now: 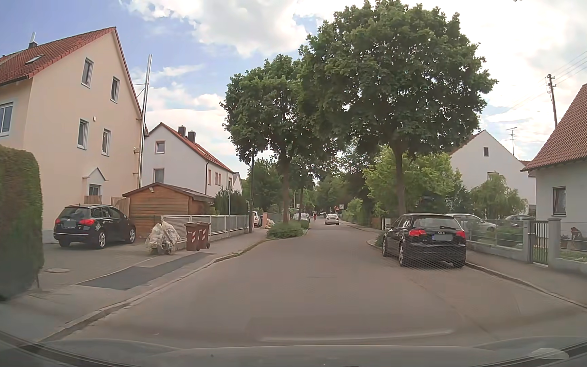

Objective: Follow the waypoints while adhering to traffic rules and regulations

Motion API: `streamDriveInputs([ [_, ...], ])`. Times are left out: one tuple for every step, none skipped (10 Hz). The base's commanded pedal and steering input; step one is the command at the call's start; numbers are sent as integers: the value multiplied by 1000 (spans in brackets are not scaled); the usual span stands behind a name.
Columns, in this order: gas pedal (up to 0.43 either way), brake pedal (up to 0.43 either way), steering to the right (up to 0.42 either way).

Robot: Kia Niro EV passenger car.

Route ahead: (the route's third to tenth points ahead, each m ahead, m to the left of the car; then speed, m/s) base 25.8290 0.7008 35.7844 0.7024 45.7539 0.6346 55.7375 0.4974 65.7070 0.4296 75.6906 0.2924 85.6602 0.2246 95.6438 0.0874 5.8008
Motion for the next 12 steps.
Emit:
streamDriveInputs([
  [8, 18, 14],
  [0, 18, 13],
  [0, 18, 13],
  [0, 18, 12],
  [0, 18, 12],
  [0, 30, 10],
  [0, 61, 9],
  [0, 91, 8],
  [0, 128, 11],
  [0, 177, 17],
  [0, 201, 24],
  [0, 220, 28],
])
